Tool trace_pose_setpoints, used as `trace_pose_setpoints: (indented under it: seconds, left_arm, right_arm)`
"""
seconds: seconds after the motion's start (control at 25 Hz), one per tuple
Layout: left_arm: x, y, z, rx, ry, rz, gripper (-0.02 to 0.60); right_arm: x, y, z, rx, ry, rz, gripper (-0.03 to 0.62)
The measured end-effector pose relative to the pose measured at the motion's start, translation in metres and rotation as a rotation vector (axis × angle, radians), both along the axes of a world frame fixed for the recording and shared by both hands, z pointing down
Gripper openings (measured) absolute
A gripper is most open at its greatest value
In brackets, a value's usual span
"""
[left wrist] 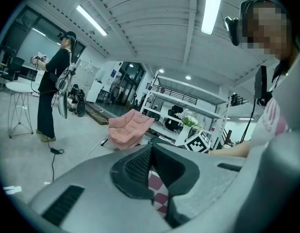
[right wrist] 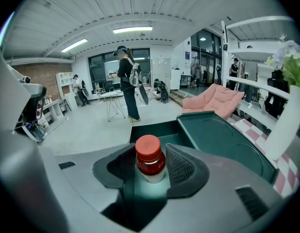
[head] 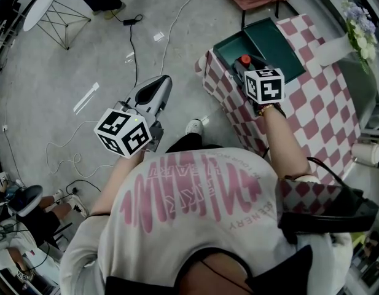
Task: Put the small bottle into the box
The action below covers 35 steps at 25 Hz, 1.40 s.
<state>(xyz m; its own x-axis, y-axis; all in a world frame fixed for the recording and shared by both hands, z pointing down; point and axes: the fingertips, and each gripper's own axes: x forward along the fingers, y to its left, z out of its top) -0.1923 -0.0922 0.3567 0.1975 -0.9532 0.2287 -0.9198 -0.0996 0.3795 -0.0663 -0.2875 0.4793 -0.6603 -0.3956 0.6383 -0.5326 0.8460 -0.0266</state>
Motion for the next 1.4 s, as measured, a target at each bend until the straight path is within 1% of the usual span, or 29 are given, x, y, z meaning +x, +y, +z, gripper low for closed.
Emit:
trace_pose_setpoints:
  seconds: [0.32, 0.48, 0.64, 0.76, 0.88, 0.96, 1.04, 1.12, 1.4]
  left_arm:
    - [0.005, 0.0, -0.003, 0.022, -0.004, 0.002, 0.008]
    - [0.011, 0.0, -0.005, 0.035, 0.001, 0.0, 0.008]
    - [0.02, 0.0, -0.007, 0.046, 0.008, 0.007, 0.008]
    - [0.026, 0.002, -0.008, 0.057, 0.014, 0.009, 0.008]
    - [0.033, 0.003, -0.011, 0.068, 0.017, 0.016, 0.008]
    - [0.038, 0.004, -0.012, 0.074, 0.017, 0.024, 0.008]
    - [0.044, 0.004, -0.014, 0.08, 0.017, 0.032, 0.008]
    - [0.051, 0.005, -0.016, 0.087, 0.018, 0.041, 0.008]
    - [0.075, 0.005, -0.025, 0.11, 0.013, 0.076, 0.008]
  right_arm:
    - [0.007, 0.002, 0.001, -0.002, -0.002, 0.013, 0.212]
    - [0.011, 0.006, -0.002, -0.003, -0.017, 0.008, 0.212]
    - [0.019, 0.01, -0.009, -0.006, -0.043, 0.024, 0.212]
    - [0.024, 0.016, -0.018, 0.009, -0.056, 0.023, 0.212]
    - [0.029, 0.025, -0.03, 0.028, -0.078, 0.026, 0.176]
    - [0.032, 0.03, -0.037, 0.038, -0.092, 0.029, 0.164]
    - [0.038, 0.035, -0.044, 0.044, -0.104, 0.037, 0.12]
    - [0.044, 0.041, -0.051, 0.045, -0.122, 0.046, 0.092]
    - [0.066, 0.056, -0.073, 0.04, -0.213, 0.08, 0.054]
